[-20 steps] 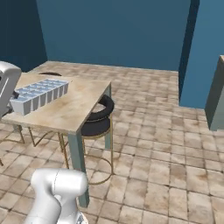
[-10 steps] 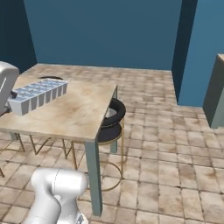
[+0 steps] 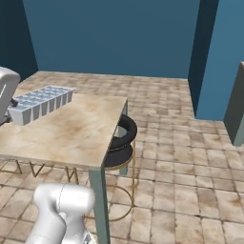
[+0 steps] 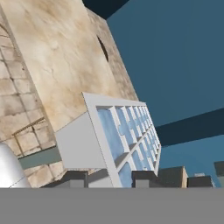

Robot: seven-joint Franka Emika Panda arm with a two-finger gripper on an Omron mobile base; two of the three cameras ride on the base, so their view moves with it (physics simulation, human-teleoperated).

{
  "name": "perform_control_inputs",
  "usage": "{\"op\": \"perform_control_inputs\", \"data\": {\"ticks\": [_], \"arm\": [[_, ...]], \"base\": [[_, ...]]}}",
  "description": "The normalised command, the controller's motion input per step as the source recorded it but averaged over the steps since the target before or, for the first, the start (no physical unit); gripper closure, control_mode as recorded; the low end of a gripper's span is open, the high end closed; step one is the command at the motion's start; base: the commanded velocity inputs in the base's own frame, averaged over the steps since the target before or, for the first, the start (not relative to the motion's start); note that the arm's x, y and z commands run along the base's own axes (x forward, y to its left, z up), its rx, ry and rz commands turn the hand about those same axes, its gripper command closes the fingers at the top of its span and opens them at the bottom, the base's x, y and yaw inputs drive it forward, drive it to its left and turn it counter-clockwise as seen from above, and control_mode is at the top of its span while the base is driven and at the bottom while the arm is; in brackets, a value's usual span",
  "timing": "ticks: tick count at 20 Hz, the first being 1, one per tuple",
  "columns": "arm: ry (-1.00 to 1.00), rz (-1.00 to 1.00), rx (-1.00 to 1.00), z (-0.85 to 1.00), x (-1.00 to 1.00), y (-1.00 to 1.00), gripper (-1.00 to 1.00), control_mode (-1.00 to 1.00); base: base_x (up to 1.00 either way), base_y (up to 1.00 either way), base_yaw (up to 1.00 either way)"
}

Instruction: Open the freezer door, pick up the ice cube tray from the freezer, and place it on the dining counter.

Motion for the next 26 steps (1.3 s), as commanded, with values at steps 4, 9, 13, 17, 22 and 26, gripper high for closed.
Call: {"op": "perform_control_inputs", "data": {"ticks": [4,9,13,17,22,26], "arm": [[0.00,0.00,0.00,0.00,0.00,0.00,1.00,1.00],[0.00,0.00,0.00,0.00,0.00,0.00,1.00,1.00],[0.00,0.00,0.00,0.00,0.00,0.00,1.00,1.00],[0.01,0.00,0.00,-0.03,0.14,0.04,1.00,-1.00],[0.02,0.00,0.00,-0.13,0.64,0.17,1.00,-1.00],[0.03,0.00,0.00,-0.17,0.74,0.20,1.00,-1.00]], "base": [[0.62,0.05,0.00],[0.51,0.07,0.00],[0.53,0.09,0.00],[0.40,0.09,0.00],[0.00,0.00,0.00],[0.00,0.00,0.00]]}}
